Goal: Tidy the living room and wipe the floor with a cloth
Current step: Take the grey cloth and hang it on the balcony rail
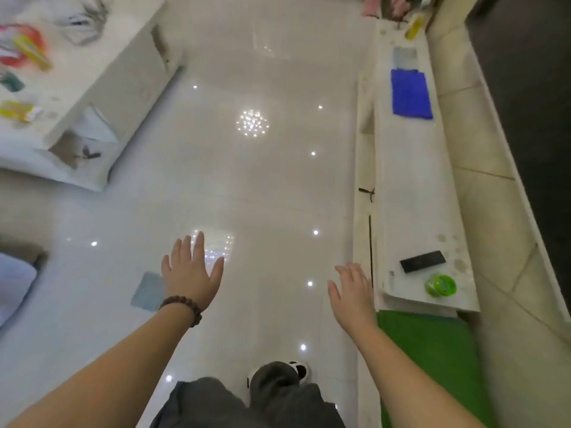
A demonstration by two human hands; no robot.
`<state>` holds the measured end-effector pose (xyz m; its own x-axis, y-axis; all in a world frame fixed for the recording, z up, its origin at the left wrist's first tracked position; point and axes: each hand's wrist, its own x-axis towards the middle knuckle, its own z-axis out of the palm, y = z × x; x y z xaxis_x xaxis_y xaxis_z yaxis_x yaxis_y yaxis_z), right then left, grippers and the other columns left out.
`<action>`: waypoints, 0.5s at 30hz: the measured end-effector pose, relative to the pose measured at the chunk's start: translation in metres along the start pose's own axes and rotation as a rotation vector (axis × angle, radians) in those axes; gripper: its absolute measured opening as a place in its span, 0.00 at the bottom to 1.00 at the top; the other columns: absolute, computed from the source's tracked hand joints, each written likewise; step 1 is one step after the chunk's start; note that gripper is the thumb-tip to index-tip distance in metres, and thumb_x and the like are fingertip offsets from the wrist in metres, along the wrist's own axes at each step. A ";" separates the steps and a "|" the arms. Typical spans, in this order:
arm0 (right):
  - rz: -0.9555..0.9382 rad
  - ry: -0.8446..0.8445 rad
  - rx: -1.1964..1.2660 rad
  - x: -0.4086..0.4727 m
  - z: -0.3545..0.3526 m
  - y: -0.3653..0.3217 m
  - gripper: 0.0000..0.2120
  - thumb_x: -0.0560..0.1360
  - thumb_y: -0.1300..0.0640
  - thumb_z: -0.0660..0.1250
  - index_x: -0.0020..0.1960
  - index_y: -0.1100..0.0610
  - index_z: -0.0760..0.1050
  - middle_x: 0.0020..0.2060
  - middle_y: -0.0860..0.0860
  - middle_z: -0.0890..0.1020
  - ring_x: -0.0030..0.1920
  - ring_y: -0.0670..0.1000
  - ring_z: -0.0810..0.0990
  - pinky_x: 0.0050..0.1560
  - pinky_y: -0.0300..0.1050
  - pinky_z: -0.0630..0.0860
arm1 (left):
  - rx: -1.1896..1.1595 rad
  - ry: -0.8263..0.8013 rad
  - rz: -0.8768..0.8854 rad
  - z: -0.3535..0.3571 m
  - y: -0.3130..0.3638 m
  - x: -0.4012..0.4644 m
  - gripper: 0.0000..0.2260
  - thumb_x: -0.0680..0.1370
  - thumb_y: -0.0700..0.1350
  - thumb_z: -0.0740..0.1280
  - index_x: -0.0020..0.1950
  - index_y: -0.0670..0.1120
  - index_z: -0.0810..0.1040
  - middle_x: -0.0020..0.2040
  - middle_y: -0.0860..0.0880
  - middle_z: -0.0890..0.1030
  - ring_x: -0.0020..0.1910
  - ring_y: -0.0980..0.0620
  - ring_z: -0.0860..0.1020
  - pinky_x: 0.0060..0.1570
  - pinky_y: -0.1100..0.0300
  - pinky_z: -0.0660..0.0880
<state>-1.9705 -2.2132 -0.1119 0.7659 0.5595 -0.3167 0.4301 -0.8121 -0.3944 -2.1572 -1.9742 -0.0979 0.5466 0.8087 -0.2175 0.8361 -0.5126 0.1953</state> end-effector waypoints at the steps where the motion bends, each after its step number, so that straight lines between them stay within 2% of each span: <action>1: -0.040 -0.027 -0.013 0.001 0.006 -0.014 0.22 0.81 0.49 0.53 0.74 0.54 0.61 0.76 0.51 0.57 0.76 0.50 0.50 0.76 0.52 0.47 | -0.011 0.006 -0.048 -0.002 -0.018 -0.008 0.30 0.80 0.59 0.52 0.79 0.47 0.51 0.77 0.43 0.57 0.77 0.44 0.52 0.74 0.45 0.52; 8: -0.316 -0.120 -0.106 -0.020 0.068 -0.133 0.20 0.80 0.51 0.58 0.70 0.56 0.67 0.74 0.54 0.62 0.75 0.53 0.56 0.74 0.54 0.52 | -0.106 0.053 -0.367 -0.017 -0.151 -0.084 0.31 0.80 0.59 0.54 0.79 0.47 0.52 0.77 0.42 0.58 0.77 0.43 0.53 0.73 0.44 0.53; 11: -0.428 -0.167 -0.141 -0.046 0.102 -0.188 0.20 0.80 0.51 0.58 0.70 0.56 0.67 0.74 0.53 0.62 0.75 0.53 0.55 0.74 0.54 0.51 | -0.121 0.070 -0.474 -0.022 -0.204 -0.123 0.31 0.80 0.59 0.55 0.79 0.46 0.52 0.77 0.41 0.58 0.77 0.42 0.53 0.73 0.43 0.54; 15: -0.543 -0.211 -0.132 -0.082 0.148 -0.249 0.20 0.80 0.52 0.58 0.70 0.57 0.67 0.74 0.54 0.61 0.75 0.54 0.55 0.74 0.54 0.51 | -0.158 0.087 -0.591 -0.024 -0.267 -0.166 0.31 0.80 0.59 0.53 0.79 0.47 0.50 0.77 0.41 0.56 0.77 0.42 0.51 0.74 0.44 0.50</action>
<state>-2.2106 -2.0327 -0.1153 0.3137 0.9104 -0.2697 0.7997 -0.4065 -0.4418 -2.4721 -1.9643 -0.0910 -0.0180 0.9669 -0.2544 0.9758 0.0725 0.2062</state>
